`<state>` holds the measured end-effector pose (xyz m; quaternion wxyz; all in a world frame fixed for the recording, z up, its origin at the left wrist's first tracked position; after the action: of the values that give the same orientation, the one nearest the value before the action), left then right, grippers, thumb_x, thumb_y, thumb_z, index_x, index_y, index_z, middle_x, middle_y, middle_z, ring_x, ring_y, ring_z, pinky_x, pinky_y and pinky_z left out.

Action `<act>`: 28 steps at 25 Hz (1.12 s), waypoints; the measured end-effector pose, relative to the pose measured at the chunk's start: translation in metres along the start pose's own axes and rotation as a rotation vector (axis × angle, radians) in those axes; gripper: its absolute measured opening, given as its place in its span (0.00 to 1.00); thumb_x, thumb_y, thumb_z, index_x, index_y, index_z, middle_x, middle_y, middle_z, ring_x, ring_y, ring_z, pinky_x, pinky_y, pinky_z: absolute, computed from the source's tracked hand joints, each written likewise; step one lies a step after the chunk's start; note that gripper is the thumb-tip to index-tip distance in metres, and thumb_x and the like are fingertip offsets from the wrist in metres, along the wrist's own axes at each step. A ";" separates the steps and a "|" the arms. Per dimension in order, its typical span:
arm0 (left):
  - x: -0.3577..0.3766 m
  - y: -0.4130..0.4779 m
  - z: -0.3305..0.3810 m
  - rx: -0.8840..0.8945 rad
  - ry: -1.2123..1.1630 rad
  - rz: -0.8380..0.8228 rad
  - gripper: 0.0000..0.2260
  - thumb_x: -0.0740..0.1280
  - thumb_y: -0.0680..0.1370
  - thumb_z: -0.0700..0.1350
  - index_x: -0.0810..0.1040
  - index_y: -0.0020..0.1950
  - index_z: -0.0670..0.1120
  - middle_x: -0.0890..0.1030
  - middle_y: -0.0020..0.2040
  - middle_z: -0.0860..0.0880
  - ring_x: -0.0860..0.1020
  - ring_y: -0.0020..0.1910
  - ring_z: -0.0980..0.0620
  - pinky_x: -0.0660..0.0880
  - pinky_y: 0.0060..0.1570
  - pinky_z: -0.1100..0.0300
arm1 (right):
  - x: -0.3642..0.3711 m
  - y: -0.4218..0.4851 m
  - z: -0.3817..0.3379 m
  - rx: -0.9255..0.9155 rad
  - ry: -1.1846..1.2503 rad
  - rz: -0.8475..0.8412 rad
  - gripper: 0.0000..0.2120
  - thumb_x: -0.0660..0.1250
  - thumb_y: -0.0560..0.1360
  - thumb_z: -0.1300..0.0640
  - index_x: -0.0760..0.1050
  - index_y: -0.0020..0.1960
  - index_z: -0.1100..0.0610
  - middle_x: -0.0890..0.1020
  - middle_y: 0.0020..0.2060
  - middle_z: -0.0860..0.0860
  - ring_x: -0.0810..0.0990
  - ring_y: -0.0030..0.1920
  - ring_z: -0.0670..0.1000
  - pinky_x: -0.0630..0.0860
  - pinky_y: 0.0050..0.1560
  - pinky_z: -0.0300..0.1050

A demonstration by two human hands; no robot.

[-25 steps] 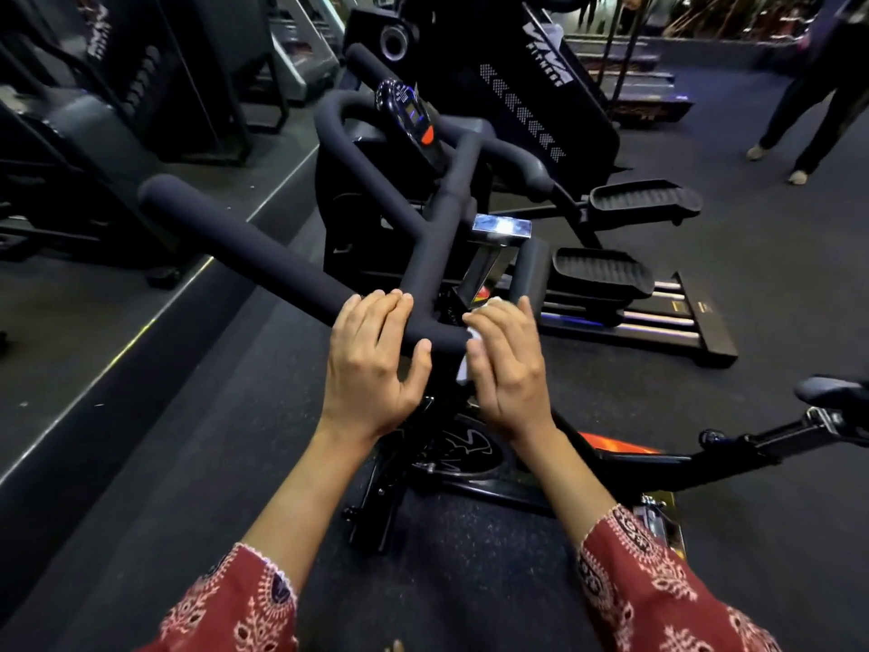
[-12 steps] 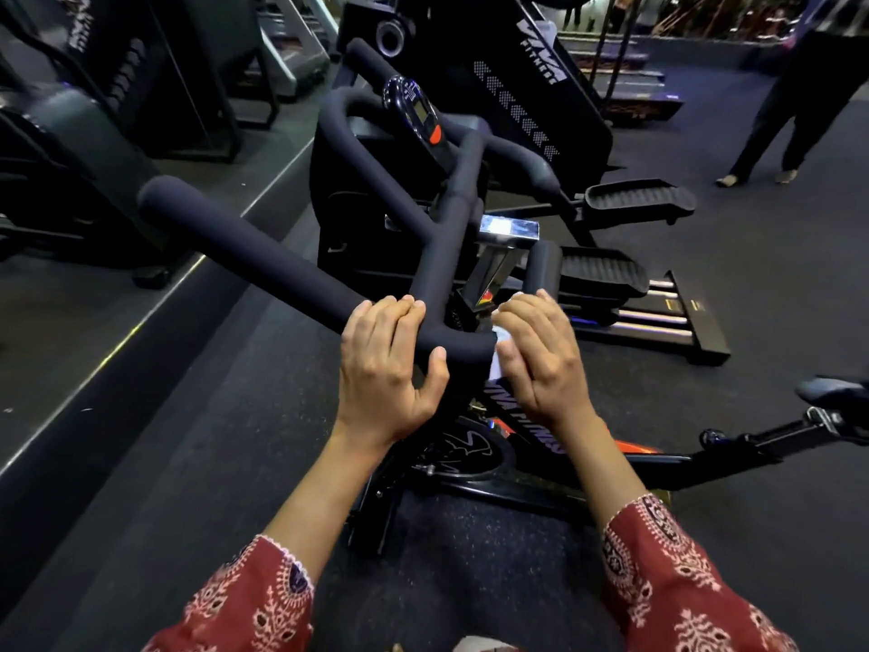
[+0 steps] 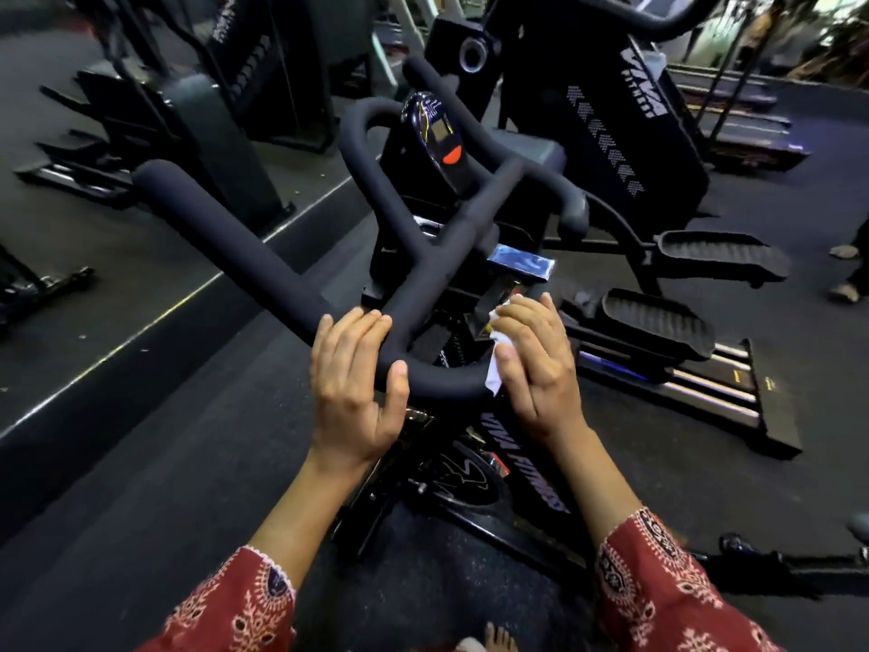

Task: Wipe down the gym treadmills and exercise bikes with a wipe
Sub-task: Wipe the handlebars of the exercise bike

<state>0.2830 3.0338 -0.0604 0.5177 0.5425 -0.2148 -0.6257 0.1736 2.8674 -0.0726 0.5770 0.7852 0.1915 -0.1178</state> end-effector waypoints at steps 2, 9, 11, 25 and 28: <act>0.004 -0.003 0.010 -0.061 0.038 0.003 0.25 0.50 0.82 0.51 0.77 0.58 0.32 0.79 0.57 0.37 0.70 0.64 0.43 0.52 0.74 0.54 | 0.002 0.003 0.000 -0.038 0.065 -0.026 0.22 0.54 0.82 0.53 0.80 0.48 0.68 0.82 0.48 0.60 0.76 0.58 0.58 0.59 0.72 0.58; 0.021 -0.019 0.057 -0.100 0.199 0.021 0.24 0.53 0.82 0.51 0.78 0.59 0.33 0.78 0.59 0.37 0.70 0.65 0.43 0.53 0.74 0.52 | -0.009 0.018 0.043 -0.257 0.170 -0.138 0.21 0.54 0.82 0.53 0.79 0.54 0.69 0.81 0.53 0.62 0.75 0.61 0.60 0.62 0.70 0.57; 0.028 -0.020 0.068 -0.124 0.272 0.008 0.22 0.55 0.81 0.51 0.79 0.58 0.34 0.79 0.58 0.38 0.70 0.65 0.43 0.52 0.74 0.51 | -0.006 0.018 0.047 -0.114 0.218 -0.099 0.21 0.54 0.82 0.54 0.78 0.55 0.70 0.79 0.54 0.63 0.73 0.63 0.60 0.59 0.72 0.59; 0.048 -0.024 0.079 -0.145 0.448 0.109 0.25 0.51 0.82 0.52 0.81 0.44 0.36 0.80 0.42 0.40 0.73 0.51 0.46 0.57 0.69 0.47 | -0.007 -0.008 0.055 0.203 0.483 0.028 0.17 0.55 0.77 0.74 0.67 0.66 0.74 0.69 0.67 0.68 0.67 0.70 0.64 0.62 0.72 0.58; 0.051 -0.026 0.079 -0.136 0.456 0.140 0.26 0.51 0.82 0.52 0.81 0.44 0.36 0.80 0.42 0.39 0.73 0.51 0.45 0.57 0.69 0.47 | -0.008 -0.018 0.047 -0.167 0.476 -0.083 0.20 0.54 0.74 0.74 0.68 0.65 0.72 0.71 0.66 0.67 0.65 0.71 0.63 0.58 0.73 0.59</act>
<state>0.2079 2.9756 -0.0798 0.6304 0.6173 -0.0870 -0.4626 0.1600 2.8265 -0.0994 0.5732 0.7319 0.3630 0.0630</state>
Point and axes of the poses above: each hand's wrist, its own y-axis towards the middle knuckle, its own x-axis out of the palm, z = x × y, the point moved 2 cm from there along y, towards the middle knuckle
